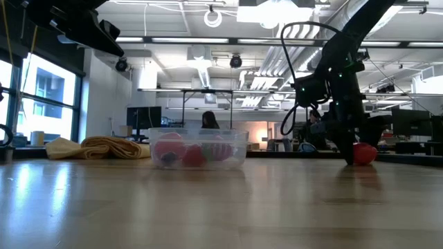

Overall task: Pick and placing Produce into tupperware
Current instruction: Put the dragon fruit into the transparent bin

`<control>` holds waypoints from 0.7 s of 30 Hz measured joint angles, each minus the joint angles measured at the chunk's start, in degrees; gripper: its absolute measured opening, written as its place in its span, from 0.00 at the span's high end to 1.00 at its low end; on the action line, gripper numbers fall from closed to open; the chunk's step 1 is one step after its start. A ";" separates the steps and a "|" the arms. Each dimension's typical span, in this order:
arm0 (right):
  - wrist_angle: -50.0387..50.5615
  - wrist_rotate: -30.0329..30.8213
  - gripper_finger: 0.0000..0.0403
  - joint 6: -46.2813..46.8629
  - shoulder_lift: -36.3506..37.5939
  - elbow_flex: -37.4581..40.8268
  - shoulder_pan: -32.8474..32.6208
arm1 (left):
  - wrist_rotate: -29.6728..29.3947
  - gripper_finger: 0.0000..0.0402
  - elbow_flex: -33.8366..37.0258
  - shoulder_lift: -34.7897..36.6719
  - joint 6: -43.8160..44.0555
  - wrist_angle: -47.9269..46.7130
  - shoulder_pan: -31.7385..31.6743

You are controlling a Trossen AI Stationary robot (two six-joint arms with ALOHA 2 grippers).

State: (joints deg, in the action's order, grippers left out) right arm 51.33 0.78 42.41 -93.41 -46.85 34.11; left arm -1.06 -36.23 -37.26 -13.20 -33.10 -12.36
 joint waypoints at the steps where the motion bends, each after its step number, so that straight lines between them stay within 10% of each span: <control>1: 0.00 0.00 0.41 -0.04 -0.02 0.00 0.00 | 0.01 0.94 0.00 0.00 -0.01 0.00 0.00; 21: 0.32 -0.11 0.47 -1.65 -0.02 0.04 -0.02 | -0.01 0.94 0.00 0.00 0.00 0.00 -0.01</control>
State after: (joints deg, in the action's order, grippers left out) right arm 51.65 0.67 40.76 -93.43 -46.81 34.09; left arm -1.06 -36.23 -37.26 -13.20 -33.10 -12.37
